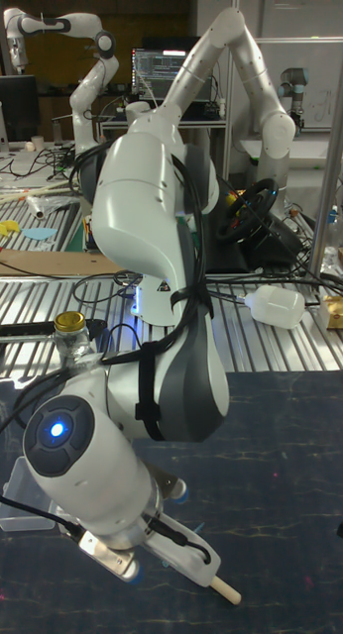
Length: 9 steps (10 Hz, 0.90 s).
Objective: Insert a medium pipette tip into the holder for medium pipette tips
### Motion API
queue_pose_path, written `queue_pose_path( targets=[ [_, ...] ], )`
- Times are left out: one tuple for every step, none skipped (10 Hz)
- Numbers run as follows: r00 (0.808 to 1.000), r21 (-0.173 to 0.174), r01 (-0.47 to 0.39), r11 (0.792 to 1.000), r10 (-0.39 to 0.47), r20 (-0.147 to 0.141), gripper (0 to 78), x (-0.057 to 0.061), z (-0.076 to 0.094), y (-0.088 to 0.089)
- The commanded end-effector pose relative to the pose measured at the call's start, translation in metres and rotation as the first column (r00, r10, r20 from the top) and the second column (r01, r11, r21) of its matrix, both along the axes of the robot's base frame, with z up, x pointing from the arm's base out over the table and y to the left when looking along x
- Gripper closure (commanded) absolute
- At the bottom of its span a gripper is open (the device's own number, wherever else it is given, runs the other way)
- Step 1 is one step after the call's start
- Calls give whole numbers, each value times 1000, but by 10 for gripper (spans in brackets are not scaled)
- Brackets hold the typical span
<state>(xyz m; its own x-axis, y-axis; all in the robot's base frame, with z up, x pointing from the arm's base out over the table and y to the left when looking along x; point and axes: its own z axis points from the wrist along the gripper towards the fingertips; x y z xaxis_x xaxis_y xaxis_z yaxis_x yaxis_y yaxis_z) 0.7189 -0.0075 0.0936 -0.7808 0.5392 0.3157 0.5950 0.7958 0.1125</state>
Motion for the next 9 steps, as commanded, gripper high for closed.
queue_pose_path(
  targets=[
    [1000,-3,-6,1000,6,2,776,4,-1,0],
    [1000,-3,-5,1000,5,1,776,4,-1,-1],
    [1000,-3,-5,1000,5,1,1,4,-1,-1],
    [1000,-3,-5,1000,5,1,1,4,-1,-1],
    [1000,-3,-5,1000,5,1,1,4,-1,-1],
    [1000,-3,-5,1000,5,1,1,4,-1,-1],
    [1000,-3,-5,1000,5,1,1,4,-1,-1],
    [1000,-3,-5,1000,5,1,1,4,-1,-1],
    [1000,-3,-5,1000,5,1,1,4,-1,-1]
  ],
)
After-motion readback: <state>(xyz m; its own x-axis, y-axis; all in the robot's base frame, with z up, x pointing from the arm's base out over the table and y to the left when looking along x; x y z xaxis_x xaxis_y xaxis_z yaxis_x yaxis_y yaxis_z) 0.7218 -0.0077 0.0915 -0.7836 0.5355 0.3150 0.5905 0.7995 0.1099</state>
